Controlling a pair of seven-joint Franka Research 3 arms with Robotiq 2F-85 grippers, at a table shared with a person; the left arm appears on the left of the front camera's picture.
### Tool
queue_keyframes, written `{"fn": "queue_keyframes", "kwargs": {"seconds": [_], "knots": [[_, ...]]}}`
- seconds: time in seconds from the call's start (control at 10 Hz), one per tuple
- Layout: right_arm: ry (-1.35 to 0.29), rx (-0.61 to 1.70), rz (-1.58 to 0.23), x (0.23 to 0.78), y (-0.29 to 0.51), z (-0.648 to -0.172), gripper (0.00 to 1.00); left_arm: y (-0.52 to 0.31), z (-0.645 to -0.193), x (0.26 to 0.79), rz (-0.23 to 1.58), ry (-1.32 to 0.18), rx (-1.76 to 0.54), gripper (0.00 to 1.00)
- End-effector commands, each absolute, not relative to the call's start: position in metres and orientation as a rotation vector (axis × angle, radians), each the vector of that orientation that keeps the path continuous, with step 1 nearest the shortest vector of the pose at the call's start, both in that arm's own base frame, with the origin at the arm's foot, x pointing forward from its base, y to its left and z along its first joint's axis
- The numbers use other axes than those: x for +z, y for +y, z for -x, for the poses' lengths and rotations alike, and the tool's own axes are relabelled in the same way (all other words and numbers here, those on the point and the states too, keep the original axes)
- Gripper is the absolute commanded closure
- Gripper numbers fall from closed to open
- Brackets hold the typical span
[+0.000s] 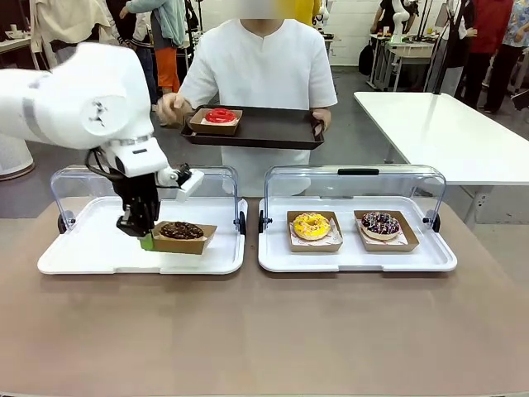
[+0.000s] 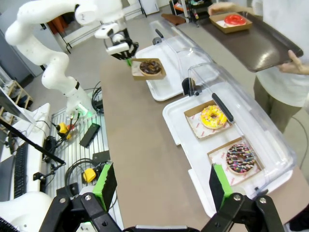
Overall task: Provide the desired donut to the person.
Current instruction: Pick up and lift the Paper togo box containing the Donut pointed at by the person.
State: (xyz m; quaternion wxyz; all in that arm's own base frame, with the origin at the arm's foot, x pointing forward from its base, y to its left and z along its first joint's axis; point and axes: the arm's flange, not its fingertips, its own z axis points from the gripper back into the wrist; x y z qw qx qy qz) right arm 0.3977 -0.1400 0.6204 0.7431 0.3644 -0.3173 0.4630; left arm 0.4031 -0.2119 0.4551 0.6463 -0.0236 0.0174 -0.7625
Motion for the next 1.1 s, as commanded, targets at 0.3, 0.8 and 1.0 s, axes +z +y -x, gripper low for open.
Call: {"fn": "queue_keyframes", "kwargs": {"seconds": [0.3,0.8,1.0], "knots": [[-0.701,1.020,-0.806,0.621,-0.139,-0.397,0.00,-0.227,-0.352,0.565,-0.082,-0.120,-1.677,1.00],[-0.701,1.020,-0.806,0.621,-0.139,-0.397,0.00,-0.220,-0.383,0.599,-0.030,-0.122,-1.682,1.00],[-0.701,1.020,-0.806,0.621,-0.139,-0.397,0.00,-0.220,-0.376,0.604,-0.071,-0.152,-1.637,1.00]]}}
